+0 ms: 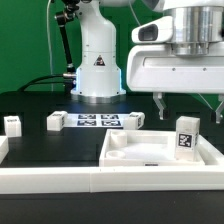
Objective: Assemble square table
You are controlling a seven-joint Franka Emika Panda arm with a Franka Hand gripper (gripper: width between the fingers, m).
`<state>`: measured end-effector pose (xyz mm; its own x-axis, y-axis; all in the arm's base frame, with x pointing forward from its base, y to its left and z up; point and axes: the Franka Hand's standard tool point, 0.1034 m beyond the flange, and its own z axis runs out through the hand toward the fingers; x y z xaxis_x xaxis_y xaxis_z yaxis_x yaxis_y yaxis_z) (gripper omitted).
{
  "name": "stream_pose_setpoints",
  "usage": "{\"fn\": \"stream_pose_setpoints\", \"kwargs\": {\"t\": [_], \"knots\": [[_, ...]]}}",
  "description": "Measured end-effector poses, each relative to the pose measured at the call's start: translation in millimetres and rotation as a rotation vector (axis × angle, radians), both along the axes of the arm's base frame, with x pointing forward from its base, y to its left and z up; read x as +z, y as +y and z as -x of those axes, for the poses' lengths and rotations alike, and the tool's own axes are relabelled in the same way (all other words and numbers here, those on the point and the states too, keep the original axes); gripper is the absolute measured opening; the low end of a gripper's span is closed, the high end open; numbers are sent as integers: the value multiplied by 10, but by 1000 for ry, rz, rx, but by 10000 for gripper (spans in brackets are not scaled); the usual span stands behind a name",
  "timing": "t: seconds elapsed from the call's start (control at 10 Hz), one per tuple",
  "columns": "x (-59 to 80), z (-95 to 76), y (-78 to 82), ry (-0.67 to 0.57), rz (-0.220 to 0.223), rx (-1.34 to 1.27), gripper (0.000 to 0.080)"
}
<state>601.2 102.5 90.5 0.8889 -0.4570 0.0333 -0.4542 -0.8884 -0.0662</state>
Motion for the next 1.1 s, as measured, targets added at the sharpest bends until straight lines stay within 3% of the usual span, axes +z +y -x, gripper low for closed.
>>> {"fn": "stream_pose_setpoints", "kwargs": {"t": [0.6,1.0,1.1], "knots": [[-14,48,29,4,0,5,649],[86,364,-166,-12,-4,81,649],[38,428,-198,-18,0,77,649]]}}
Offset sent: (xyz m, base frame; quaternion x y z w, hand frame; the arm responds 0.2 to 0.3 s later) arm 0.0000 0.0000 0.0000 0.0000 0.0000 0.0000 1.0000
